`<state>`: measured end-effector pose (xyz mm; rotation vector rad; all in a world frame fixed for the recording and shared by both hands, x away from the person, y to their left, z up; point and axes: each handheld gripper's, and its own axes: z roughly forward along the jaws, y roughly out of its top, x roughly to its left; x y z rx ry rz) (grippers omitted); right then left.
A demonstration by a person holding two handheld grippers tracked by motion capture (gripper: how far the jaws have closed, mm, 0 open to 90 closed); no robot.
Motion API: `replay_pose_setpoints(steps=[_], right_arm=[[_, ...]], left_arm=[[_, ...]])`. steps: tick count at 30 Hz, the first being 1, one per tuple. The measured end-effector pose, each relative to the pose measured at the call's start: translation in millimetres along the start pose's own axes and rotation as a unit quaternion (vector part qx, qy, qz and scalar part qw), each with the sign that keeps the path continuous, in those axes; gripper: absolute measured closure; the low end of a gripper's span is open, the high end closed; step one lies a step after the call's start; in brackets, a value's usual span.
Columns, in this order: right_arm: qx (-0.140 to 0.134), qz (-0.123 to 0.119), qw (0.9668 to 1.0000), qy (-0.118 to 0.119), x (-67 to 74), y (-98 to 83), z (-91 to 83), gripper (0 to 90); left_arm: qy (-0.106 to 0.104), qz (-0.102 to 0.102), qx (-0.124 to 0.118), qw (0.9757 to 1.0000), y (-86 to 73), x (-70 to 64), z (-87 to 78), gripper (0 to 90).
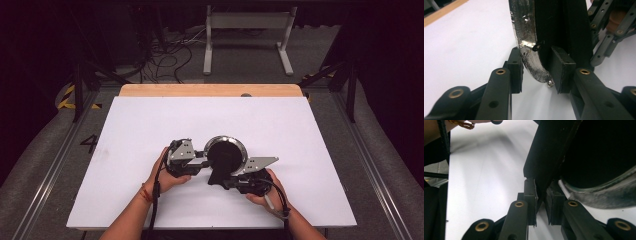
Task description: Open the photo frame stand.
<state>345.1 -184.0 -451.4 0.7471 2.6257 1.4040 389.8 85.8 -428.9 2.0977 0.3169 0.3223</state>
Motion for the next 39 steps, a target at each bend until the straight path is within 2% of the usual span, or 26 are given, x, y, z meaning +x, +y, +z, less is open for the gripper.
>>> replay_pose_setpoints(steps=[1, 3, 4, 5, 6, 7, 13, 18, 21, 25, 26, 27, 28, 30, 34, 36, 39], right_arm=[[-0.001, 0.002, 1.0000, 0.005, -0.2, 0.6, -0.2, 80.2], [0.003, 0.002, 1.0000, 0.005, 0.0, 1.5, -0.3, 79.9], [0.008, 0.001, 1.0000, 0.005, -0.3, 1.7, -0.1, 79.5], [0.019, 0.002, 0.9998, 0.003, -0.3, 0.7, 1.7, 78.4], [0.022, 0.001, 0.9998, 0.000, -0.6, -0.2, 2.5, 78.3], [0.015, 0.009, 0.9998, 0.004, -2.0, -0.6, 1.8, 78.5], [0.015, 0.011, 0.9998, -0.005, -3.3, -0.1, 1.1, 78.4], [0.012, 0.013, 0.9998, -0.012, -3.8, 0.7, -1.4, 77.8], [0.012, 0.019, 0.9996, -0.016, -5.1, 0.0, -2.6, 77.8], [0.012, 0.023, 0.9994, -0.021, -6.6, 0.1, -3.9, 77.6], [0.011, 0.023, 0.9994, -0.023, -6.6, 0.2, -4.4, 77.2], [0.009, 0.023, 0.9993, -0.027, -5.7, 0.4, -5.0, 77.0], [0.009, 0.022, 0.9989, -0.041, -3.6, 0.5, -4.9, 77.7], [0.007, 0.024, 0.9988, -0.042, -1.4, -0.2, -4.3, 77.7], [0.008, 0.020, 0.9986, -0.049, 2.3, -1.1, -2.5, 77.5], [0.008, 0.023, 0.9986, -0.047, 1.3, -1.3, -2.8, 77.7], [0.006, 0.028, 0.9987, -0.042, 0.2, -2.1, -2.0, 77.7]], left_arm=[[0.005, -0.002, -0.003, 1.0000, -0.6, -0.8, 0.1, 66.2], [0.023, 0.007, -0.003, 0.9997, -1.6, -0.4, -0.3, 68.6], [0.044, 0.009, -0.002, 0.9990, -3.0, 0.2, -0.7, 70.8], [0.054, 0.009, -0.001, 0.9985, -4.2, 0.7, -0.8, 72.5], [0.040, -0.005, -0.004, 0.9992, -7.1, 3.4, 0.1, 72.3], [0.044, -0.007, -0.010, 0.9989, -8.4, 2.6, 0.8, 73.0], [0.051, -0.005, -0.014, 0.9986, -8.0, 1.3, 2.6, 73.0], [0.067, -0.003, -0.015, 0.9976, -7.0, -0.7, 4.4, 72.6], [0.084, -0.008, -0.019, 0.9962, -7.0, -3.5, 8.2, 72.3], [0.089, -0.011, -0.022, 0.9957, -7.1, -4.0, 9.2, 71.8], [0.090, -0.019, -0.025, 0.9955, -7.4, -3.3, 9.4, 71.8], [0.095, -0.024, -0.027, 0.9949, -7.6, -2.7, 9.3, 68.7], [0.105, -0.032, -0.027, 0.9936, -7.6, -1.6, 8.4, 57.3], [0.096, -0.030, -0.029, 0.9945, -6.7, -1.7, 6.9, 55.6], [0.091, -0.021, -0.035, 0.9950, -2.1, -2.4, 6.7, 49.2], [0.078, -0.014, -0.035, 0.9962, 0.2, -2.7, 7.6, 46.8], [0.081, -0.012, -0.033, 0.9961, 1.5, -3.6, 10.3, 45.6]])
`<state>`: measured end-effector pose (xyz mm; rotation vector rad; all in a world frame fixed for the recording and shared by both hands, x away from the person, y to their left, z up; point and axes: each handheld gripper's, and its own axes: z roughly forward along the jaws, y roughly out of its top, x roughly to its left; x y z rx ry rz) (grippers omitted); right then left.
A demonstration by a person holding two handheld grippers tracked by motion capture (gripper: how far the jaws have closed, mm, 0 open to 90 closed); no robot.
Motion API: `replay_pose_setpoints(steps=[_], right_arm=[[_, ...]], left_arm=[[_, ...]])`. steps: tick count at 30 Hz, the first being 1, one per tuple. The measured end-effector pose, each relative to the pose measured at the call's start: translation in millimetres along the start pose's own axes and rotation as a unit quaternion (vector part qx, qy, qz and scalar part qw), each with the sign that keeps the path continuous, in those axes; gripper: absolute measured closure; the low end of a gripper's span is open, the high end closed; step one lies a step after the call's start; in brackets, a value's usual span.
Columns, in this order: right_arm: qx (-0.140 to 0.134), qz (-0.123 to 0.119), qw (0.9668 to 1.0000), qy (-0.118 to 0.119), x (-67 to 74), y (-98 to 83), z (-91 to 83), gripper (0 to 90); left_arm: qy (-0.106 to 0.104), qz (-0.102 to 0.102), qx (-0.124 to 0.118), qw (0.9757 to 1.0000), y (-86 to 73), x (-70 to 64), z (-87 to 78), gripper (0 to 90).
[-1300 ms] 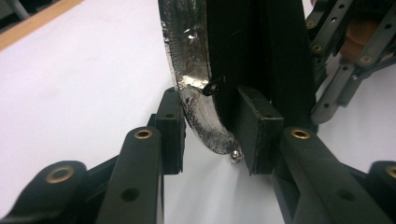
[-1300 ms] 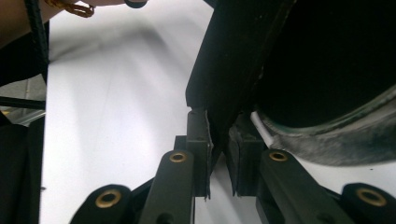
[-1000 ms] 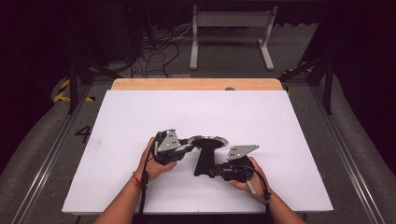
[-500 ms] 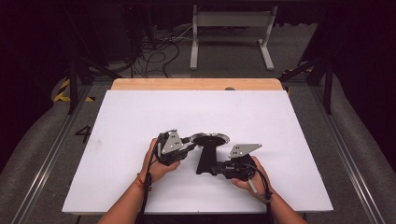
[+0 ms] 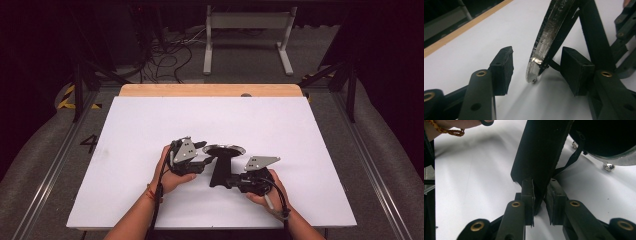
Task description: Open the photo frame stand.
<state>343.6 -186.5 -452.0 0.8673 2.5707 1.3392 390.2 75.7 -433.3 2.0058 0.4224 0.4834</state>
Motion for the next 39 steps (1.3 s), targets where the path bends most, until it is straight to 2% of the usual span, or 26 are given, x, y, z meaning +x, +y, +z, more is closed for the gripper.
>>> replay_pose_setpoints(steps=[6, 8, 10, 18, 22, 25, 28, 30, 31, 33, 34, 35, 39], right_arm=[[0.001, -0.004, 1.0000, -0.002, 0.4, 0.4, -0.3, 78.1], [0.001, -0.002, 1.0000, 0.002, 0.4, 0.2, -1.2, 78.7], [-0.002, -0.003, 0.9999, 0.010, 1.0, 0.4, -2.3, 79.3], [-0.001, -0.008, 0.9999, 0.006, 1.7, 2.3, -5.4, 79.3], [0.001, -0.007, 1.0000, -0.006, -1.5, 1.8, -9.0, 80.7], [0.006, -0.009, 0.9999, -0.013, -4.4, 0.7, -11.6, 83.1], [0.007, -0.004, 0.9999, -0.011, -7.1, -1.1, -12.8, 84.9], [0.009, -0.007, 0.9999, -0.010, -6.0, -1.2, -12.3, 82.3], [0.004, -0.011, 0.9999, -0.010, -4.4, -0.6, -12.0, 74.9], [0.001, -0.012, 0.9999, -0.010, -2.4, 0.7, -11.0, 67.1], [0.001, -0.012, 0.9998, -0.015, -1.6, 1.2, -9.6, 59.9], [-0.002, -0.009, 0.9998, -0.020, -1.3, 1.4, -8.1, 59.0], [-0.011, 0.004, 0.9999, -0.012, -2.3, 1.0, -3.2, 59.3]], left_arm=[[0.004, -0.011, 0.001, 0.9999, -0.2, 0.2, 2.8, 51.9], [0.011, 0.004, 0.006, 0.9999, 1.2, -2.6, 2.2, 55.3], [0.025, 0.011, 0.009, 0.9996, 2.3, -5.7, 2.4, 61.5], [0.038, 0.018, 0.010, 0.9991, 3.1, -7.1, 2.9, 62.2], [0.053, 0.032, 0.011, 0.9980, 3.1, -10.3, 3.0, 63.9], [0.053, 0.042, 0.014, 0.9976, 2.7, -12.0, 2.1, 65.9], [0.045, 0.042, 0.014, 0.9980, 1.4, -12.1, 0.7, 67.0], [0.049, 0.045, 0.016, 0.9976, 1.0, -13.4, 0.0, 67.0], [0.050, 0.044, 0.015, 0.9977, 0.6, -13.4, -0.1, 67.2], [0.048, 0.041, 0.012, 0.9979, 0.1, -13.1, 0.1, 67.3], [0.047, 0.041, 0.012, 0.9980, 0.1, -13.0, 0.2, 67.3], [0.047, 0.043, 0.012, 0.9979, 0.0, -12.6, 0.1, 67.3], [0.043, 0.038, 0.011, 0.9983, -0.6, -12.1, 0.8, 67.1]])
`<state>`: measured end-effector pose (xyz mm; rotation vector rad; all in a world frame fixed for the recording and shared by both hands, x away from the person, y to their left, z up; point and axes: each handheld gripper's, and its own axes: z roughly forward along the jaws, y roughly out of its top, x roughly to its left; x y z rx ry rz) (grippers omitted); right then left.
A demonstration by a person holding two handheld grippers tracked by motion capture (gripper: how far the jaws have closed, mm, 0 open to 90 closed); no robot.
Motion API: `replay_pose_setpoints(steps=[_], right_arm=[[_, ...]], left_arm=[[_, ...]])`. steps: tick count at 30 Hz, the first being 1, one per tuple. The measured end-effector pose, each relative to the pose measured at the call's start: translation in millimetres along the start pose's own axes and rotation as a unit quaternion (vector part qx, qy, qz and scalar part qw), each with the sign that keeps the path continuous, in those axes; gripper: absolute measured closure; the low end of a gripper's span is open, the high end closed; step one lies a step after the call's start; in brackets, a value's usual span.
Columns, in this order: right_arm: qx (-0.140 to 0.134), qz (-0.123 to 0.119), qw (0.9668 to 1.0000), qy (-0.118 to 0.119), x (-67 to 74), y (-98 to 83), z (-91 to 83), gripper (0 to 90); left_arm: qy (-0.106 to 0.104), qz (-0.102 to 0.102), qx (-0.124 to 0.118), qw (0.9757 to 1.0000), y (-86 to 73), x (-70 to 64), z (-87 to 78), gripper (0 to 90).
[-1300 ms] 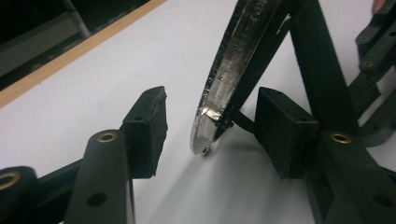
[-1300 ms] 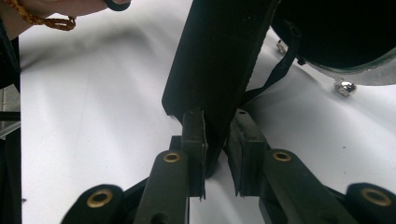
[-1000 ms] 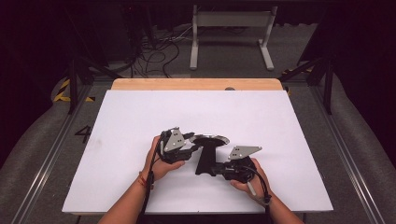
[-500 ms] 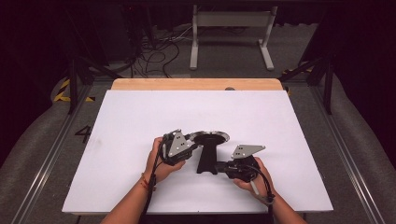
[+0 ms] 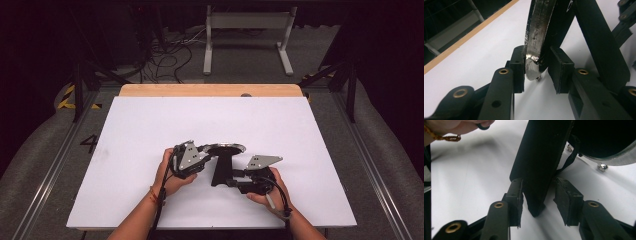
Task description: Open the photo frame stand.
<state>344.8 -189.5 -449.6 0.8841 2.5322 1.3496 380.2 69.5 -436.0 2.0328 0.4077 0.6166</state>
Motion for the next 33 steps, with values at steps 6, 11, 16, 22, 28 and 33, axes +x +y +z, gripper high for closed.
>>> replay_pose_setpoints(steps=[6, 11, 16, 22, 28, 33], right_arm=[[-0.001, 0.009, 0.9999, 0.008, -0.2, -1.7, 5.6, 75.3], [0.004, 0.007, 0.9999, 0.010, -0.8, -1.8, 3.5, 78.4], [0.008, 0.009, 0.9999, 0.010, -3.7, -1.4, 0.0, 80.1], [0.012, 0.021, 0.9997, -0.005, -9.2, -2.2, -4.8, 80.0], [0.011, 0.014, 0.9997, -0.015, -7.3, -2.3, -5.1, 74.4], [0.009, 0.008, 0.9998, -0.018, -6.7, -1.9, -10.3, 71.9]], left_arm=[[0.009, 0.011, 0.007, 0.9999, -0.4, -0.7, 1.7, 66.7], [0.017, 0.017, 0.012, 0.9996, 0.3, -1.0, 2.1, 66.0], [0.027, 0.021, 0.016, 0.9993, 0.8, -1.6, 3.1, 66.9], [0.019, 0.007, 0.013, 0.9997, -0.4, 0.6, 3.0, 66.5], [0.019, -0.003, 0.009, 0.9998, -1.1, 4.6, -4.8, 60.5], [0.023, 0.011, 0.025, 0.9994, 1.2, 4.9, -15.6, 56.4]])
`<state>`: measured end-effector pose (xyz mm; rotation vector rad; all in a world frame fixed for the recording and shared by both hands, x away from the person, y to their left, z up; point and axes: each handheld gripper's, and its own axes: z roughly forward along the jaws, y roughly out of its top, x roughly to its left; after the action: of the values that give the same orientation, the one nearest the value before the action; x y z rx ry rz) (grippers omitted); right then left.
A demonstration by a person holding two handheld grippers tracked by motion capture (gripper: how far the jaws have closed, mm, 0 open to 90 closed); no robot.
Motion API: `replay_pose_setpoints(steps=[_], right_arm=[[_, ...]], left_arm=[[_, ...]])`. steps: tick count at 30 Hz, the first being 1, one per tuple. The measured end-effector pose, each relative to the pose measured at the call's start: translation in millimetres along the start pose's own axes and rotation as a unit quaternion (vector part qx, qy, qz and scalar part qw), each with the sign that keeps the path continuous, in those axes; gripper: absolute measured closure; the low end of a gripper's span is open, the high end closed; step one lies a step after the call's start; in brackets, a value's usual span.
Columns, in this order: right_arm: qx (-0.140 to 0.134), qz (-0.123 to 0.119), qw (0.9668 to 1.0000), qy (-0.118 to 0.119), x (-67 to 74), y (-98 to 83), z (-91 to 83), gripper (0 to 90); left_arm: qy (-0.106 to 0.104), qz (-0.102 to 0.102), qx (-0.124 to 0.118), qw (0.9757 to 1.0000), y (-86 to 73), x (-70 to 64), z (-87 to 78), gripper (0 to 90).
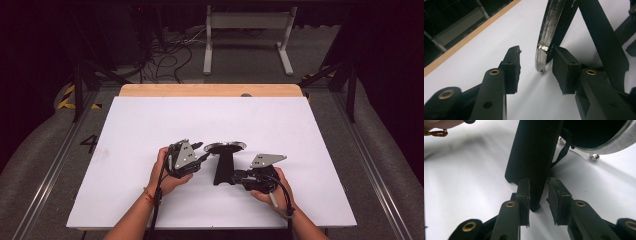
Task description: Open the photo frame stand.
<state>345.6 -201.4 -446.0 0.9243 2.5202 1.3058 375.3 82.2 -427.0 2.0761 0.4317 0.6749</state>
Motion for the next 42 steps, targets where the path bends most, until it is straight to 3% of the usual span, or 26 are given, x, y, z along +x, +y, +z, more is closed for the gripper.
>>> replay_pose_setpoints(steps=[3, 6, 11, 19, 25, 32, 37, 42], right_arm=[[-0.002, -0.003, 1.0000, -0.008, 0.4, 1.0, -4.1, 70.3], [-0.003, -0.019, 0.9995, -0.024, 4.4, 3.1, -9.6, 69.7], [-0.011, -0.043, 0.9981, -0.042, 11.8, 6.3, -18.1, 69.4], [-0.021, -0.049, 0.9971, -0.054, 17.7, 9.0, -26.4, 62.5], [-0.040, -0.056, 0.9959, -0.058, 20.9, 12.8, -37.4, 60.8], [-0.061, -0.071, 0.9946, -0.046, 33.2, 17.4, -41.5, 72.5], [-0.048, -0.090, 0.9942, -0.034, 44.8, 17.7, -28.2, 82.7], [-0.039, -0.095, 0.9944, -0.025, 52.8, 18.5, -12.6, 87.3]], left_arm=[[0.001, 0.001, 0.009, 1.0000, 1.1, 1.0, -5.3, 52.3], [-0.010, -0.018, 0.014, 0.9997, -0.5, 4.1, -16.3, 46.7], [-0.019, -0.028, 0.025, 0.9991, -16.8, -0.3, -42.4, 38.3], [-0.036, -0.045, 0.040, 0.9975, -33.0, -5.1, -73.4, 29.9], [-0.032, -0.050, 0.045, 0.9972, -46.0, -12.9, -86.4, 23.3], [-0.023, -0.062, 0.050, 0.9965, -56.9, -10.9, -87.5, 22.8], [-0.015, -0.080, 0.047, 0.9956, -53.9, -0.7, -80.8, 23.4], [-0.016, -0.080, 0.043, 0.9957, -51.5, 1.0, -74.5, 25.7]])
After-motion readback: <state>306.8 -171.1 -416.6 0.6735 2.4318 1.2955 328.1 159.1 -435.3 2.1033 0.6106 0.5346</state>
